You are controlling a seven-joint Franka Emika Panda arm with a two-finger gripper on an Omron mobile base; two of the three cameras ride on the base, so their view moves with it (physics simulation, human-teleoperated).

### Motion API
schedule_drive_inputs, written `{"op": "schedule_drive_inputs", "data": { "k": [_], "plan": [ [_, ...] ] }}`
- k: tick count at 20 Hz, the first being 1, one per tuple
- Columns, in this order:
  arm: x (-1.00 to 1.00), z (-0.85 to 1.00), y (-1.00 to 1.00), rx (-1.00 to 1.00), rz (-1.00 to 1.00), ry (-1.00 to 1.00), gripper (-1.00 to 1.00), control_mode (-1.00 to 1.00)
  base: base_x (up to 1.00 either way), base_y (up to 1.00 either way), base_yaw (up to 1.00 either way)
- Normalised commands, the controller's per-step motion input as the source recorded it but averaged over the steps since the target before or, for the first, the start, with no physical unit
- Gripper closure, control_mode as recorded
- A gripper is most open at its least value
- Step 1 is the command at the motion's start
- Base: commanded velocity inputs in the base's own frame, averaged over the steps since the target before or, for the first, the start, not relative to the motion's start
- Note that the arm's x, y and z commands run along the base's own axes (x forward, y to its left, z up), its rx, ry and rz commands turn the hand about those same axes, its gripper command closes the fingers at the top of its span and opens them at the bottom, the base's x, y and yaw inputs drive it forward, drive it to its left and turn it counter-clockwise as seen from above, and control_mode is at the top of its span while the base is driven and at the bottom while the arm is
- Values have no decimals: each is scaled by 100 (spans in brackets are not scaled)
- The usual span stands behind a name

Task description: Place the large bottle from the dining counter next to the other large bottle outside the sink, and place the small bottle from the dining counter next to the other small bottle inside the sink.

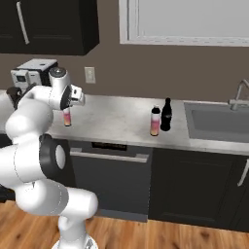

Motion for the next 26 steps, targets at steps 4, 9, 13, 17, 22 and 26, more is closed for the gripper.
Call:
{"op": "schedule_drive_inputs", "data": {
  "k": [4, 9, 13, 17, 22, 26],
  "plan": [
    [0, 0, 0, 0, 0, 0, 100, 100, -98, -55, -1],
    [0, 0, 0, 0, 0, 0, 100, 100, -46, -74, 0],
    [0, 0, 0, 0, 0, 0, 100, 100, 9, -87, 0],
    [0, 0, 0, 0, 0, 0, 100, 100, 56, -90, 2],
    [0, 0, 0, 0, 0, 0, 100, 100, -10, -84, 2],
    [0, 0, 0, 0, 0, 0, 100, 100, -39, -82, 0]
  ]
}}
